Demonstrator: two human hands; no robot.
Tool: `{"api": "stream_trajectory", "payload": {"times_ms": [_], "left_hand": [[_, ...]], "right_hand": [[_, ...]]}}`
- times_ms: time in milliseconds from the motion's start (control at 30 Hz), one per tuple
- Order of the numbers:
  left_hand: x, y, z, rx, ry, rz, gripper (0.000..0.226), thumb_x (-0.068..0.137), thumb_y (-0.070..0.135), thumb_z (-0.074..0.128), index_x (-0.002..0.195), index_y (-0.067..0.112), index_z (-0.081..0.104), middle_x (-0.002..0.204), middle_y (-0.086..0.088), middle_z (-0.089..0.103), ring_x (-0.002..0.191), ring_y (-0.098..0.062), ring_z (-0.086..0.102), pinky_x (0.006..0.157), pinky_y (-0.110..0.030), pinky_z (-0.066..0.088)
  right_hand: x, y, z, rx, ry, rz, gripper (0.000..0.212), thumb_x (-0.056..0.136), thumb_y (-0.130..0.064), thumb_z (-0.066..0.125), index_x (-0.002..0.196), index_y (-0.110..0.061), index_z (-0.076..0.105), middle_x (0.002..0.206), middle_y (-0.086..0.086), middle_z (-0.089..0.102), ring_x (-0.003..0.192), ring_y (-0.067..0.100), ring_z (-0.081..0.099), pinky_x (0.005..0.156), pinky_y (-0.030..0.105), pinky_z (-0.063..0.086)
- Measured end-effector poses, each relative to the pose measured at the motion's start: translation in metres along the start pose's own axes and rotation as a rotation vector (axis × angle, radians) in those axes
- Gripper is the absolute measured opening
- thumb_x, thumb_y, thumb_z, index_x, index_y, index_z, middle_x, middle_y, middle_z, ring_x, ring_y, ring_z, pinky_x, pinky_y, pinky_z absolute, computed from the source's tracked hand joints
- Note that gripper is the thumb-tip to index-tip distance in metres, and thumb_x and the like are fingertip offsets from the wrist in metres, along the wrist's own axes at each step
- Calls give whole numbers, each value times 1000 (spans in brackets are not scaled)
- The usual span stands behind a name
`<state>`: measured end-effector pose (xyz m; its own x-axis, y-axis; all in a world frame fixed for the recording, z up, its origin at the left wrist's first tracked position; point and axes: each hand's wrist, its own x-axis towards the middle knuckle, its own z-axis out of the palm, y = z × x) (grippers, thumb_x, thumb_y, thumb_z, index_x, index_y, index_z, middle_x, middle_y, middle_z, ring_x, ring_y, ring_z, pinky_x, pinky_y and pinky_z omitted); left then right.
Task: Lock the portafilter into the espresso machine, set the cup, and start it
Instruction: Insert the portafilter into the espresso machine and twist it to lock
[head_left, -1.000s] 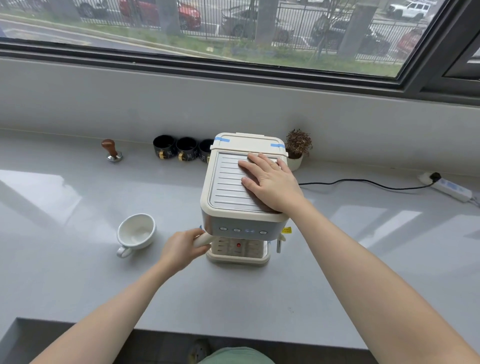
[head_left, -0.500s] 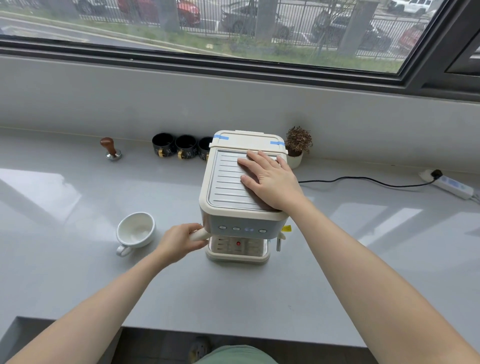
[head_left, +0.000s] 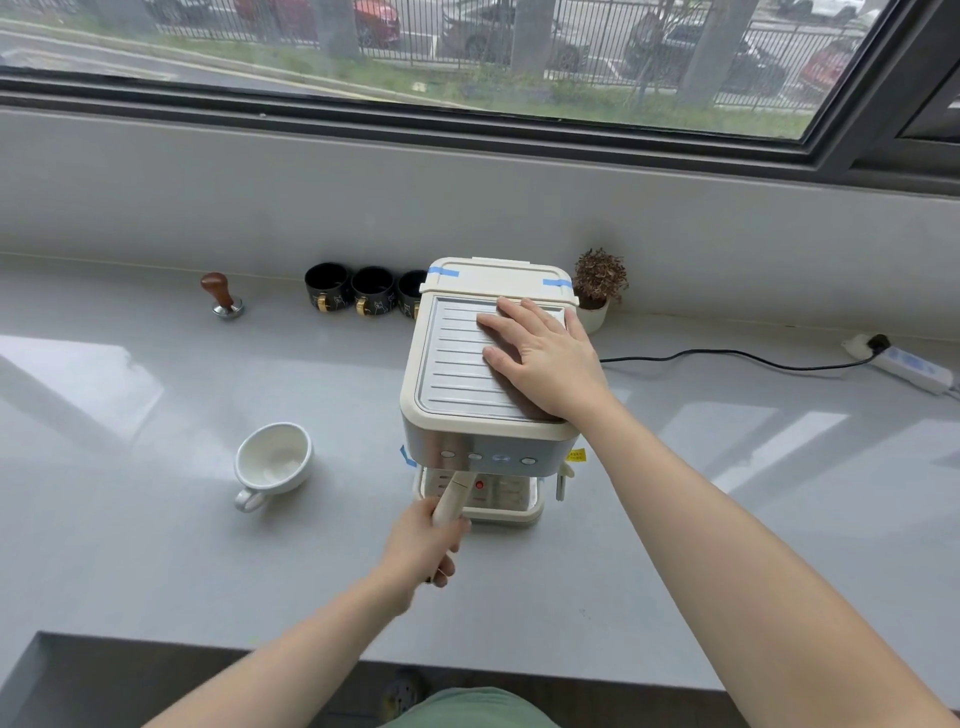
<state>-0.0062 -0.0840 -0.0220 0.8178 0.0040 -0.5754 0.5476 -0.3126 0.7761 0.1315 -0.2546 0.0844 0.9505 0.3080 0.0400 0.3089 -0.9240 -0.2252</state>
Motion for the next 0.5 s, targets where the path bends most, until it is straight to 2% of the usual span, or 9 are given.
{"api": "stream_trajectory", "payload": {"times_ms": [67,133,200,300,400,500], "left_hand": [[0,2,-15,-160,-258,-69,22,82,25,61,93,8,52,65,-5,52,45,-21,50,46,-30,44],[0,0,-17,-242,-336,-114,24,83,26,63,90,8,49,58,-2,46,40,-17,39,41,-25,37],[-1,-4,-8,-338,-275,-148,24,82,24,63,81,12,43,52,0,38,37,-13,27,38,-21,23],[-4,-5,18,-498,-167,-179,21,83,16,60,79,13,41,48,1,36,33,-11,22,40,-17,13],[-10,-1,49,-654,-60,-216,17,83,12,59,77,12,42,45,1,37,32,-12,21,40,-17,12],[-13,3,62,-679,15,-219,18,83,12,58,76,11,42,45,0,36,32,-13,20,38,-15,14]], "right_hand": [[0,1,0,9,7,14,48,93,-58,25,140,-48,27,158,-15,18,146,9,8,118,48,-4],[-1,1,1,9,13,19,48,93,-59,25,140,-49,27,158,-16,18,146,9,8,118,48,-4],[-1,1,1,16,14,28,48,92,-60,25,139,-50,26,158,-17,17,146,8,7,118,48,-4],[-1,0,3,24,7,53,47,92,-61,25,138,-52,25,158,-19,15,146,7,6,117,52,-2],[-1,0,4,56,-2,84,47,92,-61,27,138,-53,25,158,-20,14,146,8,5,116,56,2],[-1,0,3,70,-8,89,46,91,-61,28,137,-54,25,158,-21,13,146,7,4,115,57,5]]}}
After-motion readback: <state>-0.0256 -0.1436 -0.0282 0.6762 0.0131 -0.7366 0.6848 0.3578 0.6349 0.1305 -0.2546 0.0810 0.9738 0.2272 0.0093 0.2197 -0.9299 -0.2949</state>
